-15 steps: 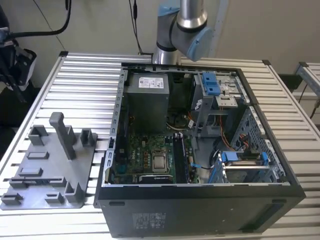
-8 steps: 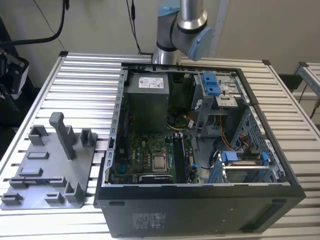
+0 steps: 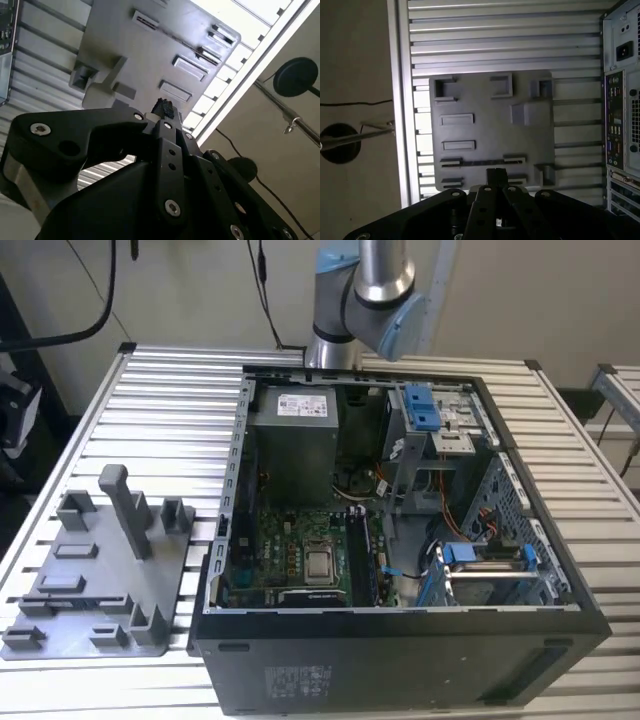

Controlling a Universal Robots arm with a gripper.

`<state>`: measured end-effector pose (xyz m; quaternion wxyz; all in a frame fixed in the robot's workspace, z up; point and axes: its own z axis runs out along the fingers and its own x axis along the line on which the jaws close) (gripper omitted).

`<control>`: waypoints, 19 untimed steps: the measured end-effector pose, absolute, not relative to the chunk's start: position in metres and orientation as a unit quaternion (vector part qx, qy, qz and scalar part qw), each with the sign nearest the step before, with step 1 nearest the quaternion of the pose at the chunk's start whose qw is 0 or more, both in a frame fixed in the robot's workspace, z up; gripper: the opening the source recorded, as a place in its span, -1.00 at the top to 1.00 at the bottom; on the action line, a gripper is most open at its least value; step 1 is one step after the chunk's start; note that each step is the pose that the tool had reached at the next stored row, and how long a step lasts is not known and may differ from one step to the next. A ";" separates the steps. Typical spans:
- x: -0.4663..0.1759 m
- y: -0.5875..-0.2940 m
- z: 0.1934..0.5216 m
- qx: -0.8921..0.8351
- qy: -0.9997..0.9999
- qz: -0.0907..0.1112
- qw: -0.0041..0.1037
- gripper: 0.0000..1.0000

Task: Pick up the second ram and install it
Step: 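Reach for the second ram, then pick up the second ram and move it above second insertion slot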

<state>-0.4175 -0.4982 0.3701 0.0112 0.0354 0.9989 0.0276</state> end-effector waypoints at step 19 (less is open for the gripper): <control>-0.421 -0.510 0.369 0.035 0.999 0.028 0.010 0.79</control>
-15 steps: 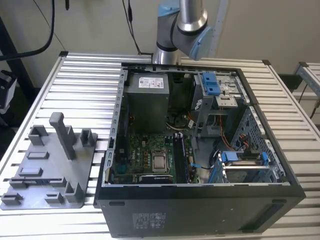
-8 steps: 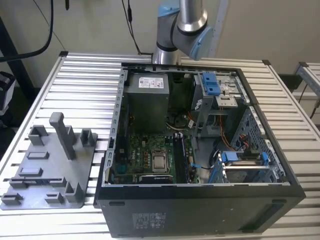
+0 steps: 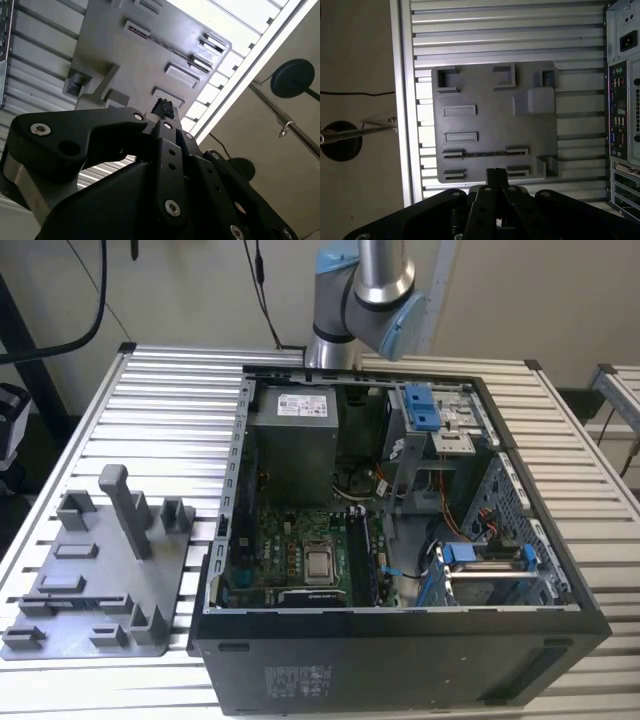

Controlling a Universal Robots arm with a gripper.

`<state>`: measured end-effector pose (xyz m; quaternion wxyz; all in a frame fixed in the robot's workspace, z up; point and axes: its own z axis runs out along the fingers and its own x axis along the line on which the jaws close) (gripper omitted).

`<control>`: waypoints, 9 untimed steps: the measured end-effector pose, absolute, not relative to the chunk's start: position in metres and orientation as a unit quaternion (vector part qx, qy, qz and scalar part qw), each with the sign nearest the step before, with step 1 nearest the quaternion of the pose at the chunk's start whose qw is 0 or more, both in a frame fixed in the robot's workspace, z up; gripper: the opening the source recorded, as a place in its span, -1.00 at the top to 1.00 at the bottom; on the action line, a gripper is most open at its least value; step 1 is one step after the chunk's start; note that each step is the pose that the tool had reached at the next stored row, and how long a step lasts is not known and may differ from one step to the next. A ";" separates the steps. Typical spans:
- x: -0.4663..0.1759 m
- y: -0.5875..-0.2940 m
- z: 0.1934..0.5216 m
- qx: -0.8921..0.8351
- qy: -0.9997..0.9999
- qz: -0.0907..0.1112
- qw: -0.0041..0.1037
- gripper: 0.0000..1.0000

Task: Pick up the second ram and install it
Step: 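Pick up the second ram and move it above second insertion slot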

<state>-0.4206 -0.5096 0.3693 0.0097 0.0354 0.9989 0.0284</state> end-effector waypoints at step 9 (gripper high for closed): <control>-0.421 -0.510 0.369 0.031 0.999 0.029 0.010 0.79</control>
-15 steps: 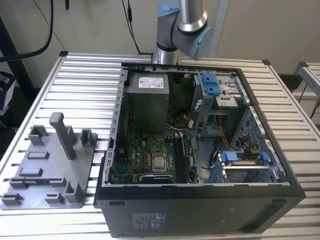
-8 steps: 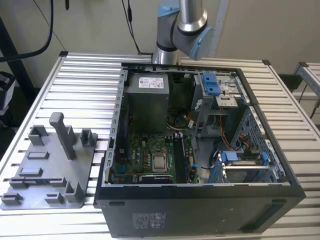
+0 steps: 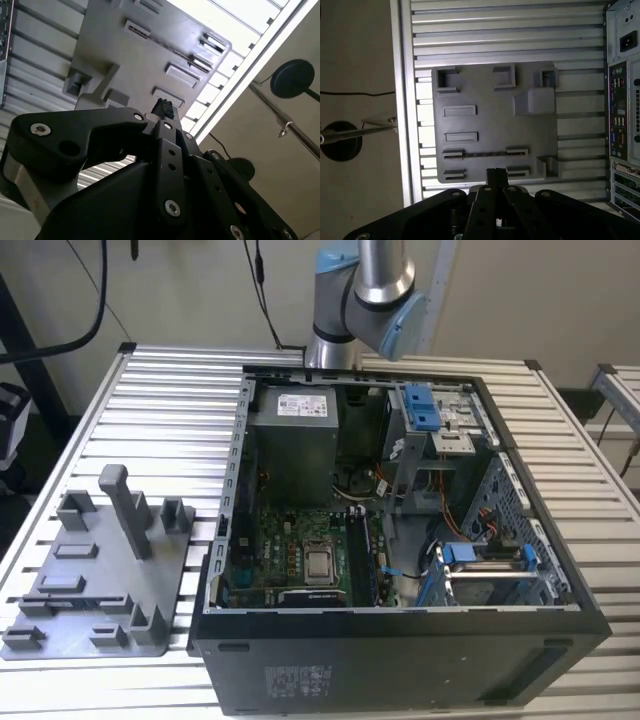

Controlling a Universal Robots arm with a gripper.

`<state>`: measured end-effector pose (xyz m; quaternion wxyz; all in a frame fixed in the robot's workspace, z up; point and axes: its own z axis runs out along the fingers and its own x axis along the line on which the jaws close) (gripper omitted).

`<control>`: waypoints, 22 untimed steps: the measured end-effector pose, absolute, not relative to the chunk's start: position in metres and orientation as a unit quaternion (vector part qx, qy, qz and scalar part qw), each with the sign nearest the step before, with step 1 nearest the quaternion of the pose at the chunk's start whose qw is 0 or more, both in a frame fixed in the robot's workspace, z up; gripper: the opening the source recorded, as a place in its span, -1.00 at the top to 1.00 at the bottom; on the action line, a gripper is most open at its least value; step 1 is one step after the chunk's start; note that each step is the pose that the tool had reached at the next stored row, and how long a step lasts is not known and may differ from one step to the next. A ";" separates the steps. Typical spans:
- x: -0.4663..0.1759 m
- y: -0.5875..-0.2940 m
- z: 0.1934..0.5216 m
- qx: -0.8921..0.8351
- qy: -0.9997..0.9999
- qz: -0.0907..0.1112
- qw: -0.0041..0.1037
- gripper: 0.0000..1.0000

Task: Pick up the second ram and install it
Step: 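Pick up the second ram and move it above second insertion slot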

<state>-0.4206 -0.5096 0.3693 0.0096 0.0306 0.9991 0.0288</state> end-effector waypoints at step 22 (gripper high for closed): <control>-0.421 -0.510 0.369 -0.154 0.988 0.030 0.004 0.79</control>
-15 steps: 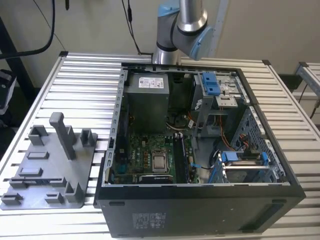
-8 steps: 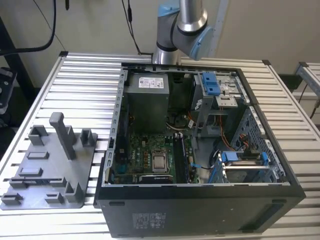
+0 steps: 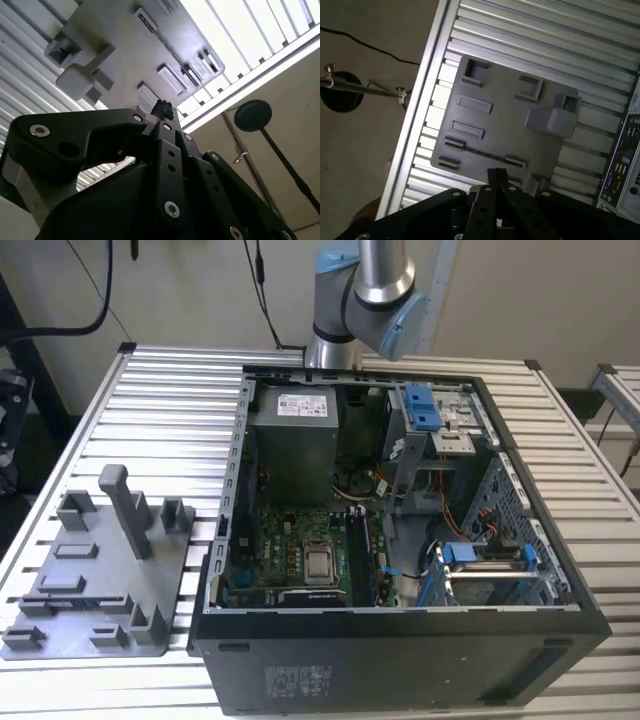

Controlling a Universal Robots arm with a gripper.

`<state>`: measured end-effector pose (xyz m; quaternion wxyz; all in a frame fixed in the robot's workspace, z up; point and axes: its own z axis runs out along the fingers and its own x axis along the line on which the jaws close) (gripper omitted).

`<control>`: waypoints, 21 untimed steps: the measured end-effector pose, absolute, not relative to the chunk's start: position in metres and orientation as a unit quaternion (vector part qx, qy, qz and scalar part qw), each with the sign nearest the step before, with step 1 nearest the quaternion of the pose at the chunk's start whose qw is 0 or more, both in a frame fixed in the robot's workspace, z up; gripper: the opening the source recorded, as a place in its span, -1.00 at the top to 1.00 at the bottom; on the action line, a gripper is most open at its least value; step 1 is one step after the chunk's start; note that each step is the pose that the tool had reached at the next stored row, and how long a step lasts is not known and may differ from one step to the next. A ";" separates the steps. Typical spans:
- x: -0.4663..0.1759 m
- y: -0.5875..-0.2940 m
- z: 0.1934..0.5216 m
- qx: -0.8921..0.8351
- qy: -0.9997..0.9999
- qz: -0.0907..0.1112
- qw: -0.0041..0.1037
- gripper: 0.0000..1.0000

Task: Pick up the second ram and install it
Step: 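Pick up the second ram and move it above second insertion slot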

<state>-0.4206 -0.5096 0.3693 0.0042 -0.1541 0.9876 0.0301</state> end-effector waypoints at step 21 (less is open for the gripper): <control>-0.421 -0.510 0.369 -0.309 0.951 0.030 -0.001 0.79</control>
